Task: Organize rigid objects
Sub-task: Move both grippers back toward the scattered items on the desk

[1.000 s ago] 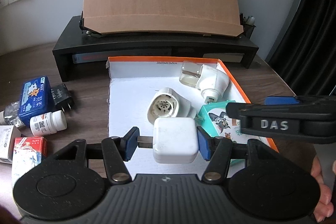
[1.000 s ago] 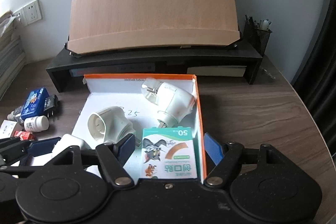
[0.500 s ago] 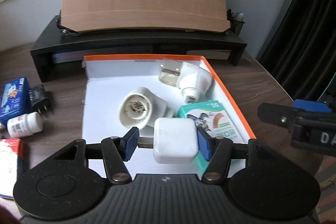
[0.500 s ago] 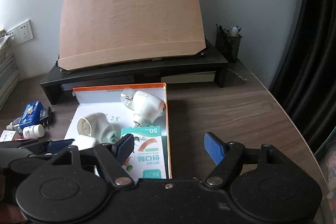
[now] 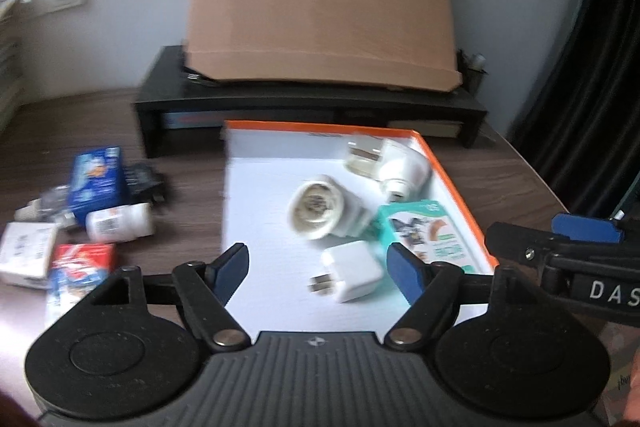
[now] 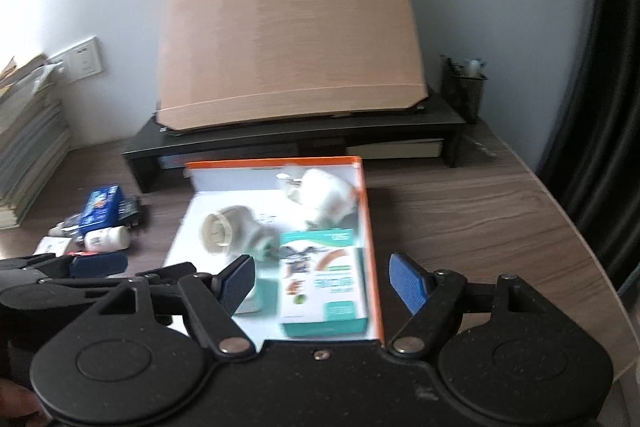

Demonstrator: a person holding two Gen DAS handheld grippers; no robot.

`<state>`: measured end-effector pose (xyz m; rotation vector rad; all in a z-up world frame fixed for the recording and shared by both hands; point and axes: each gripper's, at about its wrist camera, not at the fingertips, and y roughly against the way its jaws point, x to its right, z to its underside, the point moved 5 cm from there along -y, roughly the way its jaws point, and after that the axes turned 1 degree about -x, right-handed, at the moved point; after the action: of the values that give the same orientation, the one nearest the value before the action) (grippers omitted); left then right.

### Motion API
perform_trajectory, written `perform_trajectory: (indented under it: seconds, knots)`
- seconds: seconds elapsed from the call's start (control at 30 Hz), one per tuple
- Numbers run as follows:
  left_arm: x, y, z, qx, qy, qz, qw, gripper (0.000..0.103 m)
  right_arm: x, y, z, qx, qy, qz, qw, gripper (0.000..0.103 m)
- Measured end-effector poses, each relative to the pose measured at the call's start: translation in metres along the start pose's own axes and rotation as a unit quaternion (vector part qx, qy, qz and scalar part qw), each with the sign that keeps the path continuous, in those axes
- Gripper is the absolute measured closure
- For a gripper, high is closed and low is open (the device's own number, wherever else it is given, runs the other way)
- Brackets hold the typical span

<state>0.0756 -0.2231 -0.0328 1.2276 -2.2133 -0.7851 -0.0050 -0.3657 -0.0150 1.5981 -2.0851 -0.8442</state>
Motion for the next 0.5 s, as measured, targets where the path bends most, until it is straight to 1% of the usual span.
perform_trajectory:
  seconds: [0.23, 0.33, 0.5]
  knots:
    - [-0.046, 0.025, 0.005, 0.01, 0.04, -0.046, 0.9981, 0.022, -0.046, -0.007, 0.004, -0.013, 0.032, -0.039, 0.999, 0.015]
    - [-0.065, 0.032, 0.009, 0.012, 0.06, -0.063, 0.9961, 0.022, -0.067, -0.01, 0.007, -0.018, 0.047, -0.054, 0.997, 0.015]
    - [-0.092, 0.044, 0.013, 0.014, 0.079, -0.084, 0.9932, 0.022, -0.101, -0.013, 0.009, -0.025, 0.072, -0.079, 0.994, 0.015]
